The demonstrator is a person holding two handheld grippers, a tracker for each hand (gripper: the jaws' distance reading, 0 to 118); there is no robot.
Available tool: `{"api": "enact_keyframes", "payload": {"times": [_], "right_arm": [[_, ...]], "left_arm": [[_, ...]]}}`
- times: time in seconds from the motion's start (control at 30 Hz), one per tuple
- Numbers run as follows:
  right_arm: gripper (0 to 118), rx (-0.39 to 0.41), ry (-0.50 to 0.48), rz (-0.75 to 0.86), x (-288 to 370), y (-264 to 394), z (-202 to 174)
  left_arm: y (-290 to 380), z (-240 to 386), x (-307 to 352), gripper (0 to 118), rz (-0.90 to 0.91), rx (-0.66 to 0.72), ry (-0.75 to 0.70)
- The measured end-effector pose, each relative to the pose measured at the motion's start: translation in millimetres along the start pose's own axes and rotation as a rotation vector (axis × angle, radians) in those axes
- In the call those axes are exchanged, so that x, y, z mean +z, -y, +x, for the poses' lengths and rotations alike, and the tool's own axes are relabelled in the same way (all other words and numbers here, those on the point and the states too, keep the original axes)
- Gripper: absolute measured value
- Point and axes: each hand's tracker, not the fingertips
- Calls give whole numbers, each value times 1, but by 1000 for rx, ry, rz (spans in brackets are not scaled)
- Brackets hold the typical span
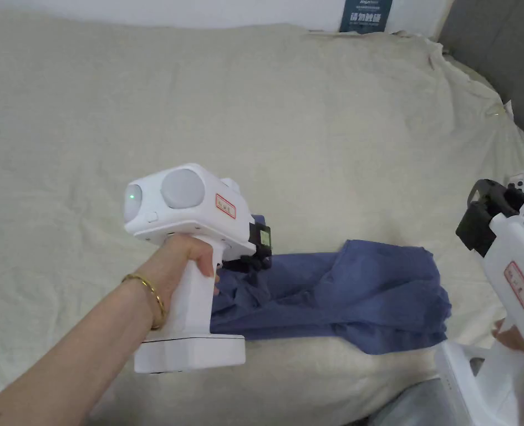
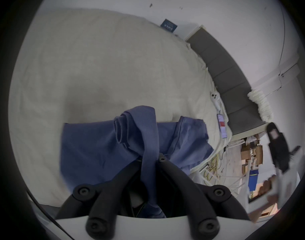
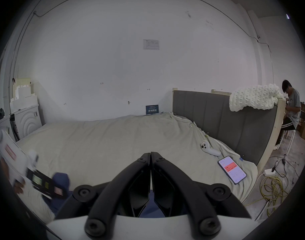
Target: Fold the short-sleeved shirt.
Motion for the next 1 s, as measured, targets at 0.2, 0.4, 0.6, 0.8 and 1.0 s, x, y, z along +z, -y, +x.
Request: {"api": "enact_keyframes", "payload": {"times": [0.2,0.4,0.6,0.8,1.0], "right_arm": [[0,-9,44,-11,5,3,19],[0,-11,65,-35,0,8,34],[0,-6,53,-20,-2,6,32],[0,-3,24,-11,-1,3,24],[0,-2,14,-18,1,6,24]], "left_arm": [[-1,15,-79,29,-48,71,-108],[3,29,-77,118,-62,57,-37],[-14,28,-12,117,89,-31,51],[6,15,19,31,393,-227,-233],[41,-4,-16,0,376,-110,-273]]}}
